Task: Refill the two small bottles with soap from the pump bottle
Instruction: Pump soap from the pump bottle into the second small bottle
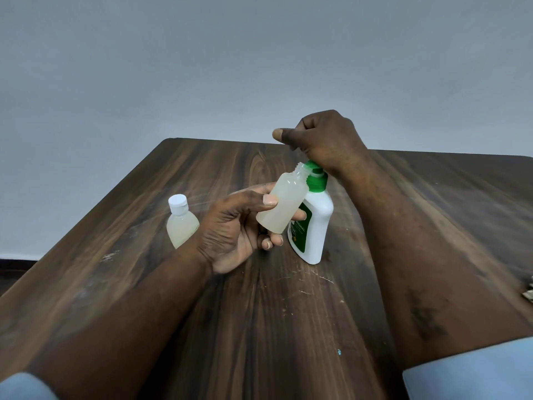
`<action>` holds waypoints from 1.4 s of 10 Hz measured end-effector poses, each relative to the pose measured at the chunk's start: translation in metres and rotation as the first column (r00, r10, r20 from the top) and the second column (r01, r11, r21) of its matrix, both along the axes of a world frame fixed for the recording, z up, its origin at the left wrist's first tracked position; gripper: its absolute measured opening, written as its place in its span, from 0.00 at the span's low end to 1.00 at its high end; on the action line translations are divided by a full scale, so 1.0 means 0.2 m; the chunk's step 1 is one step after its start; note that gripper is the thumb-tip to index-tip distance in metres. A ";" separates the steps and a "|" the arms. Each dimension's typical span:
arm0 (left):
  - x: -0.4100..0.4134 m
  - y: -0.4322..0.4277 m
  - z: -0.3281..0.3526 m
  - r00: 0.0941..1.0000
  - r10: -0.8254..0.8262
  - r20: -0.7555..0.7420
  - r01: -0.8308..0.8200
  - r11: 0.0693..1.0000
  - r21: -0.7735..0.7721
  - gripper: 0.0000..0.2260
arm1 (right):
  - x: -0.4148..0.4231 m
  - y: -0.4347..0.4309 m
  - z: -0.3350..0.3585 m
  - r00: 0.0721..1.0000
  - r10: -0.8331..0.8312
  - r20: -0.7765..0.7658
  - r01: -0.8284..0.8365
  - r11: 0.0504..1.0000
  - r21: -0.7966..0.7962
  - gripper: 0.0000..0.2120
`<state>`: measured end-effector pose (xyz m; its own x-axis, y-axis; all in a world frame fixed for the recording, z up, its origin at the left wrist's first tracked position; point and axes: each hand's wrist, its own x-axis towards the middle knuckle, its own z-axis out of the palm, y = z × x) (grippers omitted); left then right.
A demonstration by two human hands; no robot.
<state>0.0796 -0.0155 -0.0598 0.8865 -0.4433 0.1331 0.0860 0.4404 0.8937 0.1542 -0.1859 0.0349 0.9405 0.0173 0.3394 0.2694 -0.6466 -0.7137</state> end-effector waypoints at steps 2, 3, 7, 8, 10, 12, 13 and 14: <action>0.00 0.00 0.00 1.000 0.001 -0.009 -0.001 1.000 -0.003 0.25 | 0.02 -0.02 0.01 1.000 -0.010 0.029 0.011 1.000 -0.002 0.23; 0.00 0.00 0.00 1.000 -0.007 -0.010 0.007 1.000 -0.012 0.21 | 0.03 -0.02 0.01 0.999 -0.009 0.036 0.009 1.000 -0.007 0.23; -0.01 -0.01 0.00 1.000 0.002 -0.027 -0.002 1.000 -0.003 0.23 | 0.01 -0.01 0.00 1.000 -0.010 0.015 0.010 1.000 0.004 0.22; -0.01 -0.01 0.01 1.000 -0.005 -0.012 0.005 1.000 0.011 0.24 | 0.02 -0.01 0.01 0.999 -0.016 0.036 0.016 1.000 0.011 0.22; -0.06 -0.05 0.08 0.997 0.040 -0.067 -0.040 0.999 -0.004 0.34 | 0.02 -0.01 0.01 1.000 -0.003 0.019 0.003 1.000 -0.003 0.22; -0.06 -0.03 0.07 0.997 0.043 -0.062 -0.042 0.999 0.014 0.35 | 0.02 0.01 -0.02 1.000 0.023 -0.002 -0.023 1.000 0.015 0.21; -0.03 -0.02 0.05 0.999 0.027 -0.041 -0.025 0.999 0.032 0.31 | 0.01 0.00 -0.01 1.000 0.008 0.008 -0.008 1.000 0.027 0.23; -0.01 -0.01 0.02 1.000 0.022 -0.016 -0.021 0.999 0.030 0.21 | 0.01 -0.01 0.00 1.000 0.001 0.029 -0.002 0.999 0.032 0.24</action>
